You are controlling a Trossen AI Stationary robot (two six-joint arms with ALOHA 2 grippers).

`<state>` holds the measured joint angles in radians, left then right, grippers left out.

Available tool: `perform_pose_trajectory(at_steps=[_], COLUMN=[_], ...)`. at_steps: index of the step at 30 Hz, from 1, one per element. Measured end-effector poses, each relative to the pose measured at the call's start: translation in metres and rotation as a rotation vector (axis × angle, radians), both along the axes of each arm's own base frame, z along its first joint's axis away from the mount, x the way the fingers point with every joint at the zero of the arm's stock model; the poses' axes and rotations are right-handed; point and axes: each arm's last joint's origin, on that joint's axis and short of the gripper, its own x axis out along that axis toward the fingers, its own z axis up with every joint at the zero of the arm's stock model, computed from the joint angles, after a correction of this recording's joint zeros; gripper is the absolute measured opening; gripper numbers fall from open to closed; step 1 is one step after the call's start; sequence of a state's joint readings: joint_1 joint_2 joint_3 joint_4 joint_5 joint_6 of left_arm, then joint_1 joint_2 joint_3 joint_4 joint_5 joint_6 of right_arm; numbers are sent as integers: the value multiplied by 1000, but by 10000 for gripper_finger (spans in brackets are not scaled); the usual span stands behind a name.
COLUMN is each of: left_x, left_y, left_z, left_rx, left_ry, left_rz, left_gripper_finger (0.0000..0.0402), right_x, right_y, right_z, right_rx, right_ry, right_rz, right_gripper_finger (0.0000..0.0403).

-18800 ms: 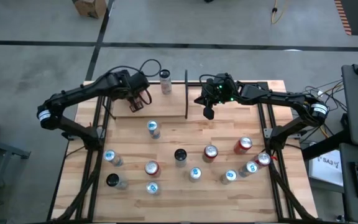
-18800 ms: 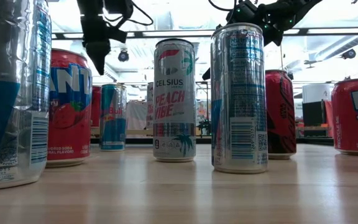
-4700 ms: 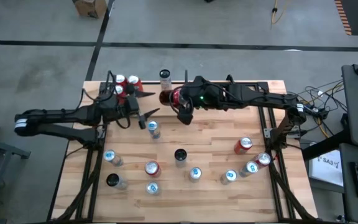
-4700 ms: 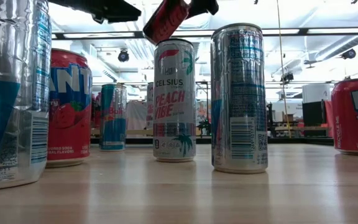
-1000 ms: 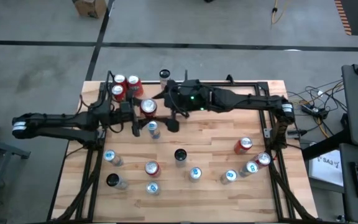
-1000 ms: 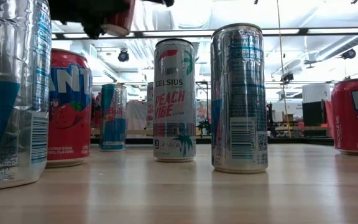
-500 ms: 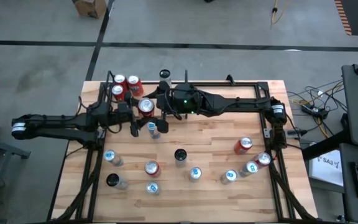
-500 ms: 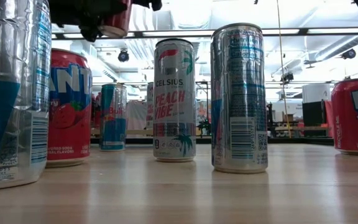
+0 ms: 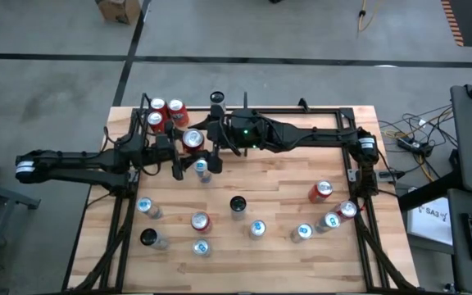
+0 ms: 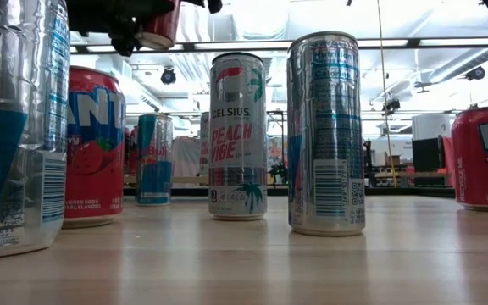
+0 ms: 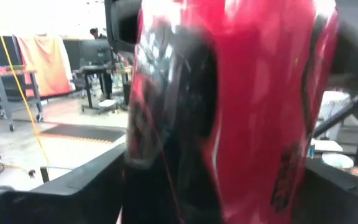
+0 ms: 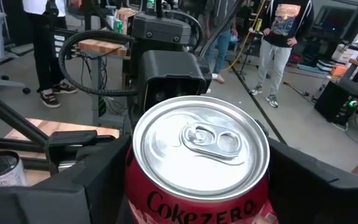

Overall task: Place canned beverage on shelf
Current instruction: Put the red and black soda can on the shelf aligned with the other red and black soda can

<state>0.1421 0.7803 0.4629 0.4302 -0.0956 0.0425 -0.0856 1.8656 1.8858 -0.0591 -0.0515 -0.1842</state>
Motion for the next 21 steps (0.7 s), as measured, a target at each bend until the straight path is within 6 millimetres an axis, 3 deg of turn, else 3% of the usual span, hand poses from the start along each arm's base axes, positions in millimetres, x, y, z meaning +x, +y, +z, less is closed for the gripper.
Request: perform_pose_trajectory(at_steps=[3, 6, 15, 21], left_x=[-2, -5, -42, -67], left_y=[0, 0, -2, -3], left_z=[3, 3, 44, 65], left_rx=[3, 21, 152, 189], left_ry=[-24, -6, 127, 108], left_rz=[8, 30, 164, 246], left_gripper_finger=[376, 392, 385, 376], right_x=[1, 1, -7, -1], right_y=[-1, -3, -22, -37], right_z=[-3, -4, 10, 3], right_rx=[6, 6, 15, 42], right_ry=[18, 29, -4, -28], right_rz=[-2, -8, -75, -109], right_gripper_finger=[293, 293, 293, 293])
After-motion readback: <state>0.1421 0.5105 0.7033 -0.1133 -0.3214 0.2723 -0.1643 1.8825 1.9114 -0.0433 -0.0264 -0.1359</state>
